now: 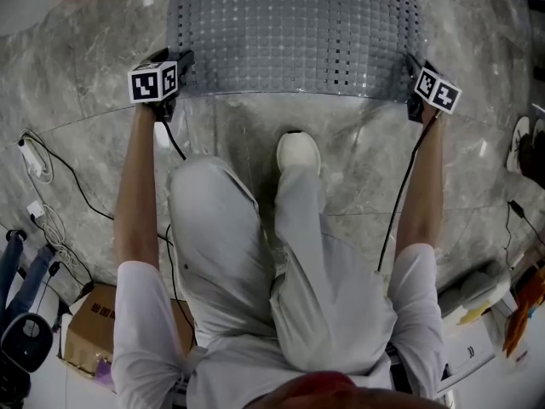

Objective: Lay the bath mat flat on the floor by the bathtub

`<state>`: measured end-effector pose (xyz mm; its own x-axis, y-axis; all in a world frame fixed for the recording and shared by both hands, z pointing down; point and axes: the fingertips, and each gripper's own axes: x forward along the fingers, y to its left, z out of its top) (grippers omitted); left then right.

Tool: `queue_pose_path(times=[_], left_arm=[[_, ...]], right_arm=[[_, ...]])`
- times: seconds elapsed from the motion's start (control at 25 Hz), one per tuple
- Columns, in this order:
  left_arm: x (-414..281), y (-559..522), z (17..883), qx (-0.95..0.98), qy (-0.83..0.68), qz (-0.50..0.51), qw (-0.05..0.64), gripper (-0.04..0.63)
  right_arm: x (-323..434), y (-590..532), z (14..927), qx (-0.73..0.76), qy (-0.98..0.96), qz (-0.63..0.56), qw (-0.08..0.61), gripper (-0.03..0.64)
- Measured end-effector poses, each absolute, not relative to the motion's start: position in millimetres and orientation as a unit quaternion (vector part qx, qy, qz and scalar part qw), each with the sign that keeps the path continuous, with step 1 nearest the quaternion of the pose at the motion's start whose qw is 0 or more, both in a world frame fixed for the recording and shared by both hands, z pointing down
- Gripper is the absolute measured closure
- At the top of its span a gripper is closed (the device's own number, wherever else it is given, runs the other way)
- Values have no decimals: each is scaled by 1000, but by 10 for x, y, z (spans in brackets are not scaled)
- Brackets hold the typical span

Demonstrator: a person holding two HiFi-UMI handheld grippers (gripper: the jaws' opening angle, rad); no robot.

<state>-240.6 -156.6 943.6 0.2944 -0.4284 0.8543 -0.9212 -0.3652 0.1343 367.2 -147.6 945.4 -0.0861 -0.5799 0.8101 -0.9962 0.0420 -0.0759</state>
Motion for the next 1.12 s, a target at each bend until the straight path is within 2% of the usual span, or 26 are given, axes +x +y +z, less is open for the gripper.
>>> queue_pose_path(times=[0.24, 0.68, 1.12], left_arm=[[-2381, -1553, 9163, 748, -488, 330, 307, 330], [-1995, -1473, 8910, 780, -469, 317, 266, 339], [-1772, -1411, 8724, 796, -468, 280, 262, 345]], right_arm=[[3603, -1412, 9218, 624, -656, 310, 290, 429], [3552, -1207, 9017, 659, -640, 282, 276, 430], [3319, -1058, 8821, 664, -648, 274, 255, 445]])
